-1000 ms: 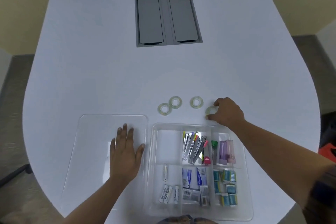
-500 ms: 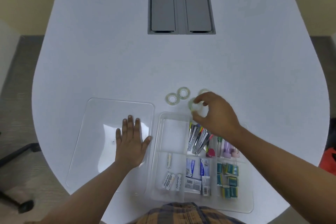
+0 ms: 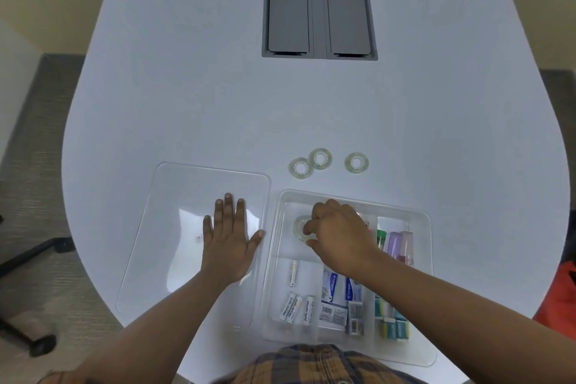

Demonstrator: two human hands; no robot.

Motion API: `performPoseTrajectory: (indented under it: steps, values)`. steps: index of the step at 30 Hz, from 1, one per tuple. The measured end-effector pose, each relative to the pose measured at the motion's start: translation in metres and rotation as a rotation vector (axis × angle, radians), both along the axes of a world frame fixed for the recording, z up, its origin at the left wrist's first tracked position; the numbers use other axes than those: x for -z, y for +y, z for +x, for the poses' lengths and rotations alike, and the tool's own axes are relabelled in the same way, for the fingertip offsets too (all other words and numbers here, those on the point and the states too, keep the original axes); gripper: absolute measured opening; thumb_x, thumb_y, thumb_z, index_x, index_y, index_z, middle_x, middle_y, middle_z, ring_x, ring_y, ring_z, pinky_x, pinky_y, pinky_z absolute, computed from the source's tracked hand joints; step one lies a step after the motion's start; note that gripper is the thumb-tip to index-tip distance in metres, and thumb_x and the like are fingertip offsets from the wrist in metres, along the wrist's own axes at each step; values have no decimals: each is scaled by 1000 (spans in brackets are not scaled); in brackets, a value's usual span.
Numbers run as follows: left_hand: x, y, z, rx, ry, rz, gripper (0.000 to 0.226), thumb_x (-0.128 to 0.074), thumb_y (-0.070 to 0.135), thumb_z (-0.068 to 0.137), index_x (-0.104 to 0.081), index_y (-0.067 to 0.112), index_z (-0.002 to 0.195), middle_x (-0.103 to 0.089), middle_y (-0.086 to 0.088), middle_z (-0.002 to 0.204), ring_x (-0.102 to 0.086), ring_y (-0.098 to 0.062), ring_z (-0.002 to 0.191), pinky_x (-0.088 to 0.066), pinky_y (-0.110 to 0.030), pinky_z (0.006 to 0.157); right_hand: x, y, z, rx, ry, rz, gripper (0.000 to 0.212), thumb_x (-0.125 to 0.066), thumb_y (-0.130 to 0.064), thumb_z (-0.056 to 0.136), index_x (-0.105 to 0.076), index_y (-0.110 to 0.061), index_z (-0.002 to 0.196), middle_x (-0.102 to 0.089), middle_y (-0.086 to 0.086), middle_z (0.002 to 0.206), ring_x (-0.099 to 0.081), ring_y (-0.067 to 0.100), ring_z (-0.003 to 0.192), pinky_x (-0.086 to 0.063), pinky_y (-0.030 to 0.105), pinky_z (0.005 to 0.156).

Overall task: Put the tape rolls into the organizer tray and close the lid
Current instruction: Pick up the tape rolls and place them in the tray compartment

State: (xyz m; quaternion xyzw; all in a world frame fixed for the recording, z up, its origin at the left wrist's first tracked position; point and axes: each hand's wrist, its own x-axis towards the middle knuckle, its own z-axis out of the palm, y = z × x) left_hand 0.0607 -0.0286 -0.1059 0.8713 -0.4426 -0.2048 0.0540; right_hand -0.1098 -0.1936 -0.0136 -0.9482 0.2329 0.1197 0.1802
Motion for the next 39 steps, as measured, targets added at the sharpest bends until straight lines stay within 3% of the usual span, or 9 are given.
performPoseTrajectory:
  steps: [5, 12, 16, 20, 29, 34, 39]
  values:
    - [1, 0, 1, 10, -14, 11, 81, -12, 67, 89, 3, 19, 153, 12, -5, 161, 17, -21, 146, 4, -48, 117, 8, 5, 7, -108, 151, -89, 13, -69, -17, 78, -70, -23, 90, -58, -1, 88, -50, 22, 90, -32, 32, 69]
    - [1, 0, 1, 11, -17, 16, 80, -11, 67, 89, 4, 21, 153, 16, -3, 159, 20, -20, 145, 7, -46, 116, 15, 8, 13, -105, 184, -108, 8, -68, -13, 78, -67, -18, 83, -57, 1, 87, -48, 23, 91, -26, 33, 70]
    - [1, 0, 0, 8, -11, 16, 80, -11, 67, 89, 5, 21, 153, 15, -4, 160, 19, -20, 146, 5, -47, 117, 21, 9, 10, -90, 187, -110, 11, -67, -13, 78, -69, -17, 87, -58, 2, 89, -49, 24, 93, -25, 33, 71]
    - [1, 0, 0, 3, -8, 3, 81, -10, 67, 88, 2, 20, 153, 12, -5, 161, 17, -21, 146, 2, -49, 117, 24, 9, 7, -70, 146, -86, 17, -66, -19, 80, -69, -18, 96, -60, 2, 95, -49, 24, 97, -34, 35, 77]
    - [0, -1, 0, 4, -12, -5, 81, -12, 66, 89, -4, 17, 153, 6, -8, 161, 9, -25, 148, -4, -52, 117, -11, -56, 13, 275, -151, -105, 18, -65, -30, 84, -70, -21, 99, -66, 3, 93, -58, 26, 91, -44, 38, 77]
    - [1, 0, 0, 20, -34, 7, 81, -13, 65, 90, -7, 14, 153, 2, -11, 161, 6, -27, 148, -7, -53, 116, -5, -104, 7, 497, -104, -63, 37, -69, -28, 82, -62, -20, 118, -61, 6, 116, -56, 28, 106, -47, 42, 89]
    - [4, 1, 0, 10, -22, 9, 79, -14, 65, 91, -4, 17, 153, 6, -8, 161, 9, -24, 148, -6, -53, 117, 19, -130, -4, 552, 0, 1, 61, -73, -29, 79, -49, -17, 134, -50, 7, 134, -51, 31, 118, -47, 42, 95]
